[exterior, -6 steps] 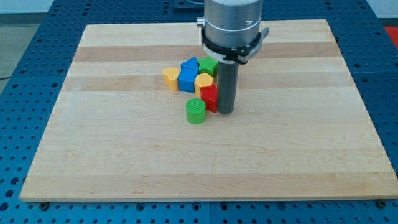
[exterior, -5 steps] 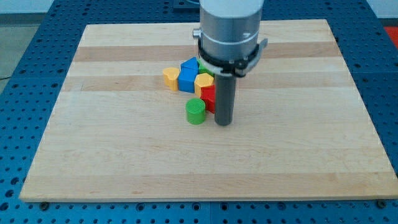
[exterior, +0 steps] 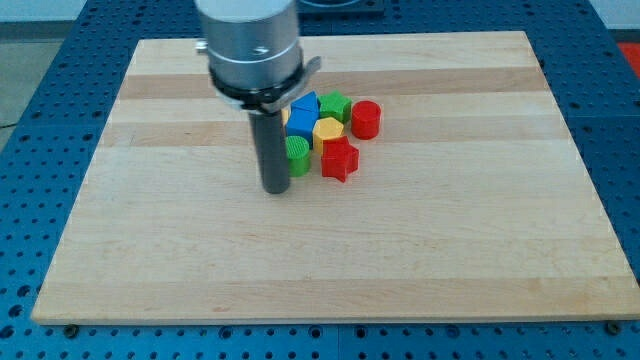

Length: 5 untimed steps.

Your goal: Push the green circle into the yellow hexagon

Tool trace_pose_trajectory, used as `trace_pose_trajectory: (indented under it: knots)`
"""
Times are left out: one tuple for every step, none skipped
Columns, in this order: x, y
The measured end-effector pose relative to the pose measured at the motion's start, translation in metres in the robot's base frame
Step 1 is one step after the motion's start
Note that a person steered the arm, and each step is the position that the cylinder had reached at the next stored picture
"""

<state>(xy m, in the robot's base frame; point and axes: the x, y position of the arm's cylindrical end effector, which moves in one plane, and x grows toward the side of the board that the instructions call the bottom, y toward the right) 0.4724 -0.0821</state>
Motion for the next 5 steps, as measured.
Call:
trace_pose_trajectory:
  knots:
    - [-0.008,-0.013]
    - [-0.031,0.006]
    - [-0.048,0.026]
    - [-0.055,0.024]
    - [-0.055,-0.008]
